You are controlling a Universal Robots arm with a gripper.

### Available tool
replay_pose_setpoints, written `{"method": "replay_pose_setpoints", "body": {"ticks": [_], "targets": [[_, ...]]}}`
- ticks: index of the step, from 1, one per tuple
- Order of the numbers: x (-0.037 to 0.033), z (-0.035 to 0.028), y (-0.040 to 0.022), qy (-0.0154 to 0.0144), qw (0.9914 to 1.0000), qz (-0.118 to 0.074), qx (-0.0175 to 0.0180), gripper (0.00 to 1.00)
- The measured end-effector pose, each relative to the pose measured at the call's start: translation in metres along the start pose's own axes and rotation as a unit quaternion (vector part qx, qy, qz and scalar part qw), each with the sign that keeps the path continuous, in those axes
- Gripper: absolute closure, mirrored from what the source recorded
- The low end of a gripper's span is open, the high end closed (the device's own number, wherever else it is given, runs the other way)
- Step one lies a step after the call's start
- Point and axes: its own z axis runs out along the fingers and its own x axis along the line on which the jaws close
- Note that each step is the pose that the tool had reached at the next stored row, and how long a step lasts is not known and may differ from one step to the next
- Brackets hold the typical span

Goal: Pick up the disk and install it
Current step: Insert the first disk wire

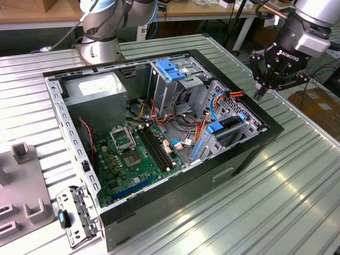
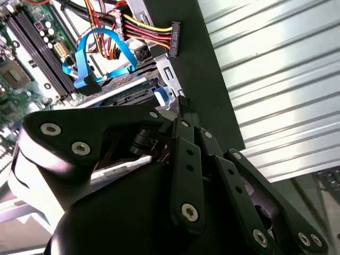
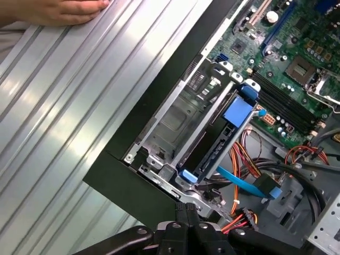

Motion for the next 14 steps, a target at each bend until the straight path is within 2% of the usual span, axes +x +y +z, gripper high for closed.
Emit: {"method": "replay_pose_setpoints", "body": {"ticks": [2, 5, 14], "targets": [[0.0000, 0.0001, 0.0000, 0.0007, 0.99986, -0.017, -0.0003, 0.89], [-0.0002, 0.0001, -0.0002, 0.0011, 0.99961, -0.028, -0.0006, 0.89], [-0.0013, 0.0002, -0.0011, 0.0011, 0.99945, -0.033, -0.0005, 0.89]]}}
